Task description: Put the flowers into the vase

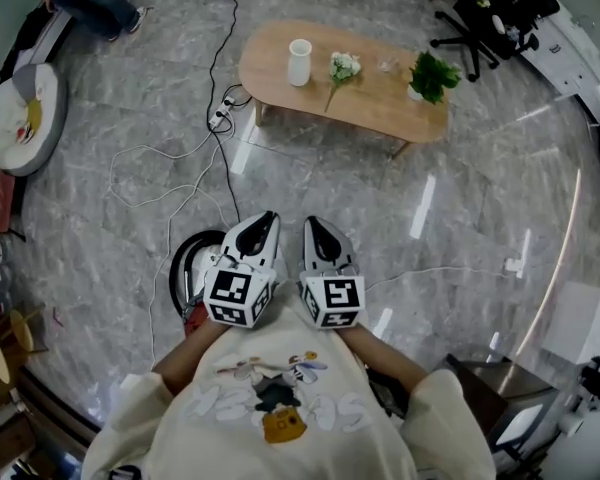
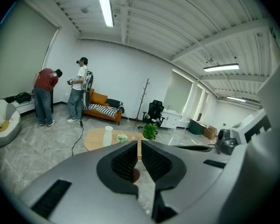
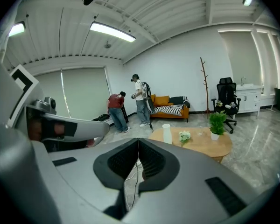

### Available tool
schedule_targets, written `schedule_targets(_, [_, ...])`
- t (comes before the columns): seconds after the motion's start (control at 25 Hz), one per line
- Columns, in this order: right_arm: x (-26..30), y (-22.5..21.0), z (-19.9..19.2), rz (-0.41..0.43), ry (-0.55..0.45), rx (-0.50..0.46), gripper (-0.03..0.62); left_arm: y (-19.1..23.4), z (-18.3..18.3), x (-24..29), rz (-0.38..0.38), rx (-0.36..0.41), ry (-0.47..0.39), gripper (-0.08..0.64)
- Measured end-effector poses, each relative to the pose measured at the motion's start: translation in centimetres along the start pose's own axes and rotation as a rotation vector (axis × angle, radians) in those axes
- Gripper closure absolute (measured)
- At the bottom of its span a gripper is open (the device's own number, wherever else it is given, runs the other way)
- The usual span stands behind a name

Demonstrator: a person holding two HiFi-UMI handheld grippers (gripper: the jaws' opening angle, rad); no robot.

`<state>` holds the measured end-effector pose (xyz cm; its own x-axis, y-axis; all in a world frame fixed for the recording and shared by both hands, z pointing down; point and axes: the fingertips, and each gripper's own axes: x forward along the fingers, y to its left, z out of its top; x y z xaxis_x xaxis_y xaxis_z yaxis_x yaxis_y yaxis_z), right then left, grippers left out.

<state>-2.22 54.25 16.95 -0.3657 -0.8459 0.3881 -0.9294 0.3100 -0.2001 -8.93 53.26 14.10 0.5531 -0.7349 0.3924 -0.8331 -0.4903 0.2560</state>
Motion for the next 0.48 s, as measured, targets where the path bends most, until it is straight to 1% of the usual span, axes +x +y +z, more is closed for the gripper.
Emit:
schedule_targets(0.2, [0.9,2.6,-0.8,-0.016,-0.002,0.003,0.586,2.6,0.0,-1.3,-0.017,-0.007,-0.016,0.526])
schedule_targets(0.36, [1.3,2.6,-0.8,-0.033,0.01,0.005,0.586,3.0,0.1,-1.0,-0.04,-0.007,-0.01,0.526])
schedule_targets(0.48, [2.0,1.7,-0.3,-0.037,0.009,0.009,0.586,2.8,0.7,0.1,-0.05,0.0,-0.005,0.526])
